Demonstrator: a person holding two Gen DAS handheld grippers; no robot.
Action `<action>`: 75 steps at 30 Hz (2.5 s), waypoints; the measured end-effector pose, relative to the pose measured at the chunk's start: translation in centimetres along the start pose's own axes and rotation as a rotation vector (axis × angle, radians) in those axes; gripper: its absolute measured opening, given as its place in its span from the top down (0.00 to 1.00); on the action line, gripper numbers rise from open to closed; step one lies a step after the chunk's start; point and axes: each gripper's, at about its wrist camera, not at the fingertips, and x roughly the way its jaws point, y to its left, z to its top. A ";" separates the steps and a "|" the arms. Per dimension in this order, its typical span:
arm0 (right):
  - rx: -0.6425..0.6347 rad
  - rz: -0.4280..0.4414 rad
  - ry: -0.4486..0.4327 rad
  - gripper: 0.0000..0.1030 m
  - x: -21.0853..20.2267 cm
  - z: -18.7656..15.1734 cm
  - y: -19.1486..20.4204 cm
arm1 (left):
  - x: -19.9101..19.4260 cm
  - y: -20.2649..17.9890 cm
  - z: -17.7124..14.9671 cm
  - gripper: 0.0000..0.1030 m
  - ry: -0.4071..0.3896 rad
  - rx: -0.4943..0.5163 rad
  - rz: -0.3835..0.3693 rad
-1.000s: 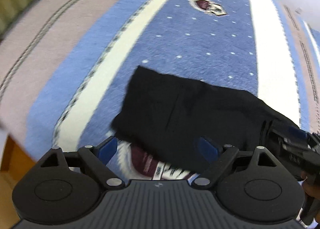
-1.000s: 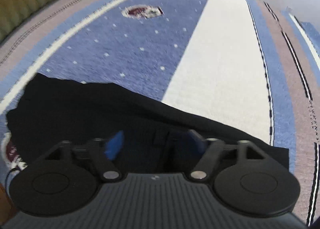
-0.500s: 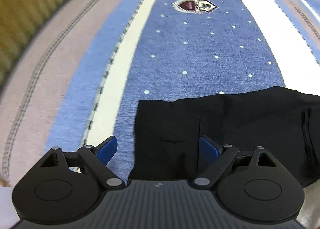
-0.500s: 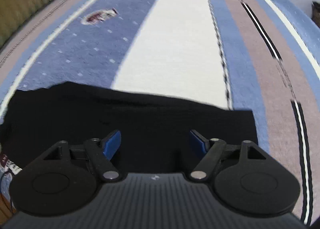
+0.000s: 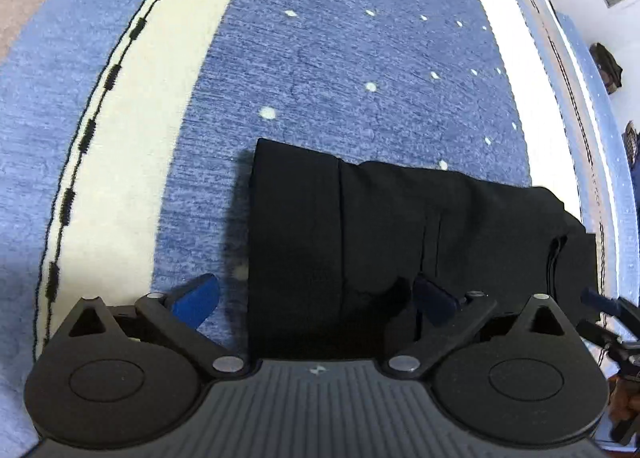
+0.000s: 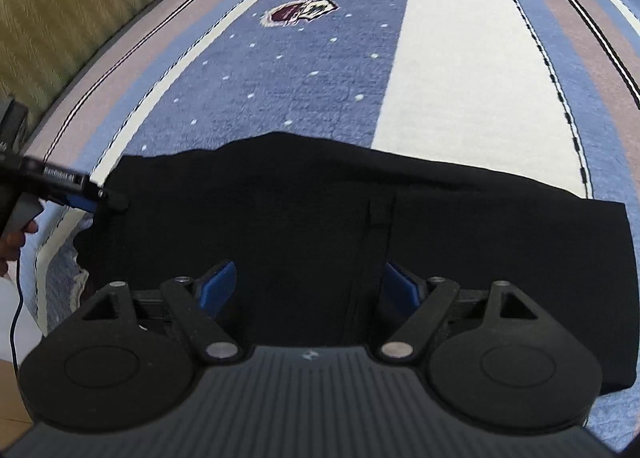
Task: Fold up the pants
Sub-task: 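Press and smooth the folded trousers flat with both open tools, then close the right tool on the edge of the folded black trousers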
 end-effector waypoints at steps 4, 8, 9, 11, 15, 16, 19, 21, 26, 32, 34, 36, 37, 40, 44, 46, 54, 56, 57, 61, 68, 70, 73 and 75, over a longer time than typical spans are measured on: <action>0.002 -0.004 0.009 0.23 0.4 0.0 0.3 | 0.1 -0.7 0.3 0.00 0.019 0.005 -0.028; -0.016 -0.038 0.019 0.23 0.5 0.0 0.2 | 0.3 -3.0 0.3 0.00 0.027 0.092 -0.037; -0.019 -0.056 0.011 0.23 0.4 0.0 0.1 | 0.7 -3.0 0.1 0.00 0.033 0.093 -0.022; -0.017 -0.106 -0.013 0.23 -0.2 -0.1 -0.9 | 0.6 -3.1 0.3 0.00 0.022 0.057 -0.006; 0.041 -0.211 -0.044 0.23 -1.2 0.1 -5.3 | 0.8 -3.1 0.2 0.00 -0.022 -0.012 0.051; 0.060 -0.250 -0.049 0.23 -1.5 0.1 -6.8 | 1.0 -3.0 0.1 0.00 -0.030 -0.028 0.077; 0.132 -0.361 -0.056 0.23 -2.3 0.3 -11.1 | 1.3 -4.3 0.1 0.00 -0.060 -0.050 0.173; 0.186 -0.384 -0.062 0.23 -2.7 0.2 -13.9 | 1.8 -5.2 -0.1 0.00 -0.068 -0.039 0.228; 0.225 -0.413 -0.028 0.23 -2.7 -0.7 -19.0 | 2.4 -5.9 -0.1 0.00 -0.069 -0.038 0.268; 0.255 -0.286 0.063 0.53 -1.1 -1.2 -20.6 | 2.4 -6.2 -0.1 0.00 -0.076 -0.041 0.297; 0.266 -0.283 0.072 0.61 -1.0 -1.2 -20.7 | 2.5 -6.4 -0.1 0.00 -0.081 -0.046 0.310; 0.293 -0.284 0.072 0.73 -1.1 -1.2 -21.1 | 2.5 -6.4 -0.1 0.00 -0.085 -0.050 0.312; 0.304 -0.282 0.068 0.75 -1.3 -1.2 -21.4 | 2.4 -6.2 -0.1 0.00 -0.085 -0.045 0.306; 0.333 -0.306 0.058 0.61 -1.8 -1.4 -22.6 | 2.3 -5.5 -0.4 0.00 -0.094 -0.036 0.274; 0.328 -0.247 0.089 0.60 -1.4 -1.8 -23.2 | 2.0 -6.5 -0.5 0.00 -0.104 -0.026 0.318; 0.325 -0.229 0.097 0.75 -1.5 -1.4 -23.0 | 2.1 -6.9 -0.8 0.00 -0.118 -0.018 0.344; 0.326 -0.268 0.064 0.92 -3.2 -0.6 -21.3 | 1.6 -6.9 -0.7 0.04 -0.125 -0.018 0.355; 0.279 -0.284 0.049 0.93 -4.0 -0.1 -19.9 | 1.1 -7.1 -0.8 0.05 -0.138 -0.021 0.386; 0.259 -0.289 0.044 0.93 -4.3 0.2 -19.3 | 0.8 -7.1 -0.9 0.05 -0.144 -0.026 0.407; 0.184 -0.267 0.018 0.93 -5.7 1.7 -16.0 | -0.6 -7.3 -1.3 0.05 -0.164 -0.050 0.443; 0.058 -0.179 0.003 0.93 -6.2 3.8 -9.4 | -3.1 -12.3 -2.7 0.05 -0.241 0.096 0.549; 0.039 -0.157 0.002 0.93 -6.1 4.1 -8.0 | -3.7 -14.8 -3.1 0.05 -0.267 0.167 0.538; 0.010 -0.135 0.002 0.93 -5.9 4.3 -6.0 | -4.4 -18.2 -2.8 0.04 -0.271 0.213 0.449; -0.007 -0.125 0.005 0.93 -5.7 4.3 -5.1 | -4.8 -20.5 -2.1 0.04 -0.272 0.232 0.355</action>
